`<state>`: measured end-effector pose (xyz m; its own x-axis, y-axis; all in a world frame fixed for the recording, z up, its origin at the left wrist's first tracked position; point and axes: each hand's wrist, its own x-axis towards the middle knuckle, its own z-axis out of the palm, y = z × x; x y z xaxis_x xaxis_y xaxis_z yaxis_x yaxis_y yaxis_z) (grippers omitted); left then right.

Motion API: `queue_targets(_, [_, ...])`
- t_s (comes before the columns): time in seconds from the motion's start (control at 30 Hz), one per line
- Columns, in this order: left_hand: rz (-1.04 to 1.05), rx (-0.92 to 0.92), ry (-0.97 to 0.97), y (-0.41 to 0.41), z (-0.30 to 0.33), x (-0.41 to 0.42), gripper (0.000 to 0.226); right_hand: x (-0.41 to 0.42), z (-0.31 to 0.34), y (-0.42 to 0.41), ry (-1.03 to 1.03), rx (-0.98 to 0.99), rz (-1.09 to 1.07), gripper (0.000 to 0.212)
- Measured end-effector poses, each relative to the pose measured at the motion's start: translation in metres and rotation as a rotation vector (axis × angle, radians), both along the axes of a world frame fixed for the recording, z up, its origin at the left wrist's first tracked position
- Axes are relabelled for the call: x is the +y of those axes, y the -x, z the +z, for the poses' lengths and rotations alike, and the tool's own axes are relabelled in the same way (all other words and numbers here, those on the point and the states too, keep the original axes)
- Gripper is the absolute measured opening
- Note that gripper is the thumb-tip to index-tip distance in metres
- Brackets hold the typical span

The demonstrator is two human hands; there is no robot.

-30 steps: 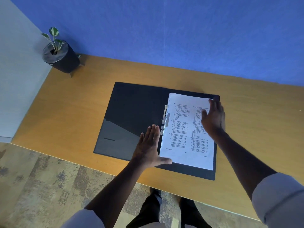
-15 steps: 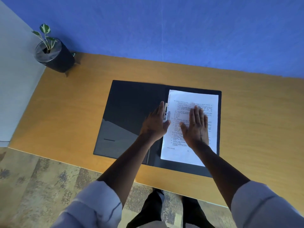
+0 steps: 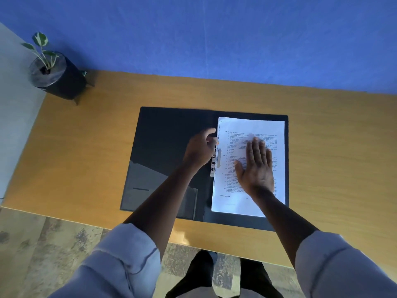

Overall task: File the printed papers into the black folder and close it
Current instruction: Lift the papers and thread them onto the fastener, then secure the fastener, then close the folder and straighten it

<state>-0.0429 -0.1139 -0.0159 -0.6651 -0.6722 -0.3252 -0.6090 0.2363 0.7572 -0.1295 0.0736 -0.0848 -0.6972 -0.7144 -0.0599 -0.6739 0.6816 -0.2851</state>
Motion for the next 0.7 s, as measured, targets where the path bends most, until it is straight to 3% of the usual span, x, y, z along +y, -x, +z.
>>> queue_targets(0.1, [0.011,0.069,-0.042,-0.005,0.003,0.0,0.029,0.0,-0.002,0.0,0.001,0.007,0.0,0.075])
queue_targets(0.27, [0.011,0.073,-0.111,-0.017,0.003,0.0,0.039,0.0,-0.003,0.001,-0.008,0.022,0.003,0.075])
queue_targets(0.47, [-0.03,0.09,-0.212,-0.031,0.001,0.002,0.024,-0.001,-0.004,0.0,0.024,0.03,-0.002,0.074])
queue_targets(0.6, [-0.032,0.019,-0.203,-0.045,-0.001,0.009,0.034,0.0,-0.004,0.0,0.02,0.037,-0.006,0.075])
queue_targets(0.7, [-0.003,-0.056,-0.134,-0.055,-0.002,0.011,0.056,0.0,-0.004,0.0,0.02,0.039,-0.005,0.075])
